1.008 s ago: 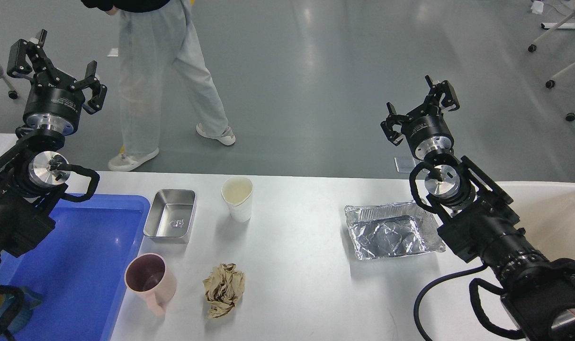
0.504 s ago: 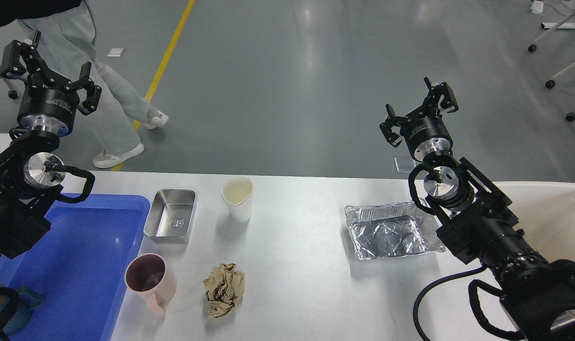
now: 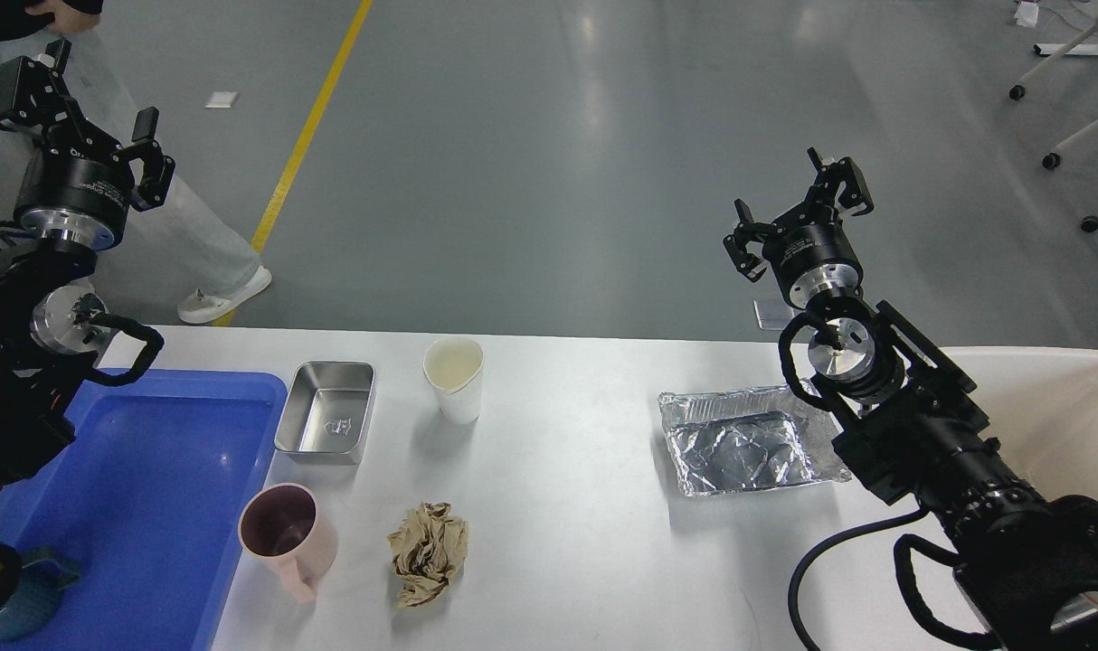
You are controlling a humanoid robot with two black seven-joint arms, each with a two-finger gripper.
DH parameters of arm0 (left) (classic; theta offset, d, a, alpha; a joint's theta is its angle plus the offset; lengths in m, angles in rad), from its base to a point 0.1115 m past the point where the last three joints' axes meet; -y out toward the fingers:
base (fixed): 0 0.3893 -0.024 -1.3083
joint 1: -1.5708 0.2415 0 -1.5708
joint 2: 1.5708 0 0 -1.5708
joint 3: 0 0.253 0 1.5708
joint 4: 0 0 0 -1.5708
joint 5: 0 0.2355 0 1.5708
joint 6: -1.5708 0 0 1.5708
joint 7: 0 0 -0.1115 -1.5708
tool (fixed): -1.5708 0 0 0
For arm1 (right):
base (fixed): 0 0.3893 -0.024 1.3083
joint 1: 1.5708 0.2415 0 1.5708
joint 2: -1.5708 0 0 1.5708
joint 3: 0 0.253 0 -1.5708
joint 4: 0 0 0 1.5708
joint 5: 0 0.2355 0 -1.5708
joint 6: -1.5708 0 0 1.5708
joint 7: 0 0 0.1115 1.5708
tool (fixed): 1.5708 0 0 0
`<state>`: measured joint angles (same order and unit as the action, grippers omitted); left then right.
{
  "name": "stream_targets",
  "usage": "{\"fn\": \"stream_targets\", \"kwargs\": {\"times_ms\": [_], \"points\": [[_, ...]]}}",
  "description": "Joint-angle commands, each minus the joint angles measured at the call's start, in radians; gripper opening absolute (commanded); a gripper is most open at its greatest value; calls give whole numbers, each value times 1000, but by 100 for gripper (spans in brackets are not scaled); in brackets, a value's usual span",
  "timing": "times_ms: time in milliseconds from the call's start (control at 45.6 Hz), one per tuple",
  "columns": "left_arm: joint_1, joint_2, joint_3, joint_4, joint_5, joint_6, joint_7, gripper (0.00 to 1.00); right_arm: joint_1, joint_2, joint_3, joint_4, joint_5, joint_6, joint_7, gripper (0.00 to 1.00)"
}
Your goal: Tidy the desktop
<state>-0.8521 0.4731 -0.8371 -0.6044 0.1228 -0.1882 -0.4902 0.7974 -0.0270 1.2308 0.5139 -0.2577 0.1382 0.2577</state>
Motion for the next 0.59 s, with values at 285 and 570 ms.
{"fn": "stream_targets", "kwargs": {"times_ms": [285, 570], "points": [[4, 2, 13, -77, 61, -10, -59, 96, -9, 1, -1, 2, -5, 1, 0, 100], [16, 133, 90, -299, 196, 124, -59, 96, -15, 1, -1, 3, -5, 1, 0, 100]]}}
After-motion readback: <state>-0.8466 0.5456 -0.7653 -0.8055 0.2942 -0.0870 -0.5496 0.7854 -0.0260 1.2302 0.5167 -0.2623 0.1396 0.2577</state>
